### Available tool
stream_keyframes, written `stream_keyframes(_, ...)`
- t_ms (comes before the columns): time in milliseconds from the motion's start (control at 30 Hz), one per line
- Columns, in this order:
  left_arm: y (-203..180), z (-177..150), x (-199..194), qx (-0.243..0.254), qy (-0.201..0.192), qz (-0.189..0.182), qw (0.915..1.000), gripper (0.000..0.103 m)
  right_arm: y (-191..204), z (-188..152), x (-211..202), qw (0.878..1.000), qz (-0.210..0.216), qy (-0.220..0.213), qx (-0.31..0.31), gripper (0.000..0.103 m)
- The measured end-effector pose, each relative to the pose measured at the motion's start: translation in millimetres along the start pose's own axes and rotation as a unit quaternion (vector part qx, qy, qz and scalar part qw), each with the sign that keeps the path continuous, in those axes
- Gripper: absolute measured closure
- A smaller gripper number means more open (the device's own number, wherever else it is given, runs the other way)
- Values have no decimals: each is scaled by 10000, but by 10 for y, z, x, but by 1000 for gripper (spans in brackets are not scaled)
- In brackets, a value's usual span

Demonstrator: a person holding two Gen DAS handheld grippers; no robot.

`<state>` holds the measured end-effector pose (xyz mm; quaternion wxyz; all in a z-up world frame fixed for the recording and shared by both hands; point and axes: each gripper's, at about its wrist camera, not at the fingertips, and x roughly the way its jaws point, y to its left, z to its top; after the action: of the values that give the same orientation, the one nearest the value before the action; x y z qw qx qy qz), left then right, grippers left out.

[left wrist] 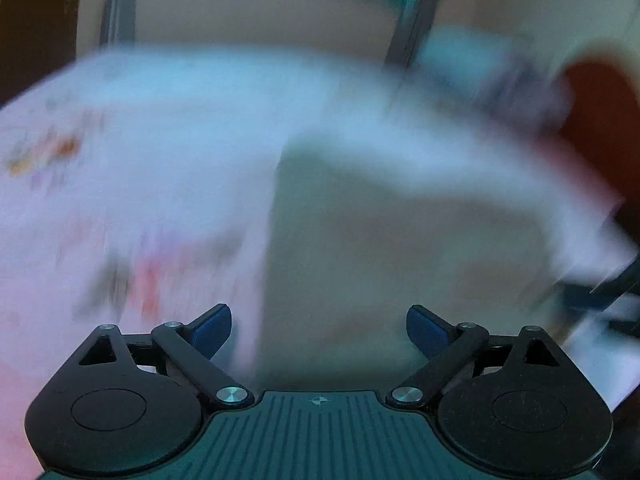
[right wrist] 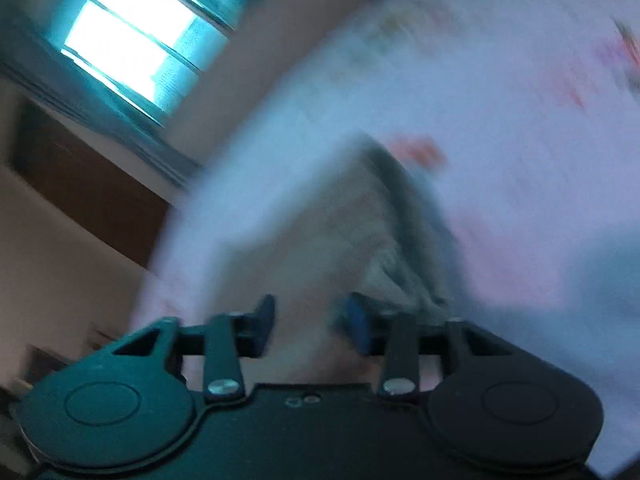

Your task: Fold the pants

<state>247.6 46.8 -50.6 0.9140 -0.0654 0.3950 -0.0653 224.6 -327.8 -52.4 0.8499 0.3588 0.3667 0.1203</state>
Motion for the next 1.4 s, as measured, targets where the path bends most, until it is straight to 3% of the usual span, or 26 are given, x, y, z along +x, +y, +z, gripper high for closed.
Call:
stream_keyframes(67, 204, -77, -18, -407, -91, -341, 9985, 6, -108, 35, -65, 9995, 229, -29, 195, 84)
stream_keyframes(100, 275, -74, -79, -488, -182, -310, 9982, 6, -113, 68, -151, 9990, 370, -81, 229, 73)
stream_keyframes(133, 346, -52, -138, -523, -271, -142, 9982, 6, -98, 92, -254, 9989, 379, -261, 127, 71)
stream_keyframes(167, 402, -17, -171, -540, -328, -82, 9980, 5, -70, 130, -351, 9986, 280, -443, -87, 61)
stream_keyframes(200, 440, 18, -196, -556, -368, -94, 9977, 5, -48, 176, -400, 9981, 170, -544, -238, 44)
stream_keyframes(267, 507, 141, -187, -551, -394, -30, 9977, 5, -108, 273, -442, 9976, 243, -595, -268, 29)
stream_keyframes(433, 551, 369, -46, -400, -366, -41, 9985, 4, -292, 431, -254, 9987, 313, -392, 1, 29)
stream_keyframes(733, 558, 401, 72, -270, -280, -91, 9992, 0, -436, 404, -113, 9995, 277, -128, 78, 25)
stream_keyframes(933, 674, 469, 274, -593, -8, -686, 9959, 0, -638, 440, 4, 9983, 405, 58, 413, 17)
stream_keyframes(1133, 764, 506, 399, -872, 95, -939, 9917, 0, -712, 451, -16, 9963, 648, 111, 560, 16)
stream_keyframes(1200, 771, 544, 394, -955, -7, -960, 9908, 0, -633, 466, -129, 9980, 485, -251, 327, 16)
stream_keyframes(1300, 791, 690, 394, -1373, -341, -1152, 9832, 0, -441, 530, -233, 9941, 857, -644, 145, 17)
stream_keyframes(1400, 745, 884, 411, -1950, -700, -1611, 9649, 0, -126, 654, -136, 9880, 1383, -682, -64, 21)
